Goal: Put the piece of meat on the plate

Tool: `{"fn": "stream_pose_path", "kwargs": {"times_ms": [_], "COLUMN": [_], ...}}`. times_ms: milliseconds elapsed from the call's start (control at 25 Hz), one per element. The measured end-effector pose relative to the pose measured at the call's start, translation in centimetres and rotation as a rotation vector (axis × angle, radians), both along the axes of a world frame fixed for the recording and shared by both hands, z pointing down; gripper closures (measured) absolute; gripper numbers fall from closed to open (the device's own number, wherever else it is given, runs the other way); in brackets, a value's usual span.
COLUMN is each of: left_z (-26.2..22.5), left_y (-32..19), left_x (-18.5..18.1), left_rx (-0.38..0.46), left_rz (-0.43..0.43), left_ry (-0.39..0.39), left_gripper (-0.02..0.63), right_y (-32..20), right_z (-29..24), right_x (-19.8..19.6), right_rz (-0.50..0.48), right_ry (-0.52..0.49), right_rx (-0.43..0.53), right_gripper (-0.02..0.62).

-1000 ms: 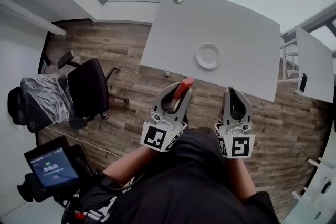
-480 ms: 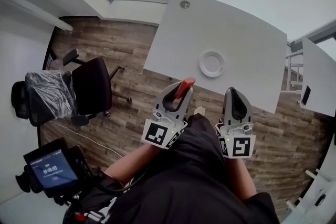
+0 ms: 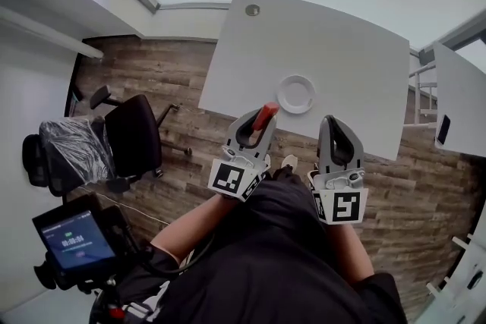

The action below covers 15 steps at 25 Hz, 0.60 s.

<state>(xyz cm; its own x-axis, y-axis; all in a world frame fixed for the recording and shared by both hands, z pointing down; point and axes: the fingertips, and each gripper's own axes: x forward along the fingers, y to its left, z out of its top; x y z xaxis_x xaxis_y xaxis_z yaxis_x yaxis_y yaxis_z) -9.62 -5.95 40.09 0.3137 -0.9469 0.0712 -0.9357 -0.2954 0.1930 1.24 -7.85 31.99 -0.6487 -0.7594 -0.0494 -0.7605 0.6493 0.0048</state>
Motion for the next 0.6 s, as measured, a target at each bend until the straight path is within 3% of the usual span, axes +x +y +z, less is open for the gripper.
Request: {"fn": "stream_pose_path", "kwargs": {"times_ms": [280,600], "left_z": [1.5,7.9], "left_y": [-3.7,-5.7], "left_x": [2.4,3.6], "left_rx": [-0.027,-0.122], "left_rz": [0.042,0.066], "left_ry": [-0.059,-0.12], "left_gripper": [0.512,0.512], "right_y": [-2.0,-1.9], "right_z": [1.4,1.1], "right_x": [1.1,1.9], "right_rz": [0.017,0.011], "right_ry": [0.005,-0.002], "right_rx": [-0.057,-0.063], "right_gripper": [0.589,0.589]}}
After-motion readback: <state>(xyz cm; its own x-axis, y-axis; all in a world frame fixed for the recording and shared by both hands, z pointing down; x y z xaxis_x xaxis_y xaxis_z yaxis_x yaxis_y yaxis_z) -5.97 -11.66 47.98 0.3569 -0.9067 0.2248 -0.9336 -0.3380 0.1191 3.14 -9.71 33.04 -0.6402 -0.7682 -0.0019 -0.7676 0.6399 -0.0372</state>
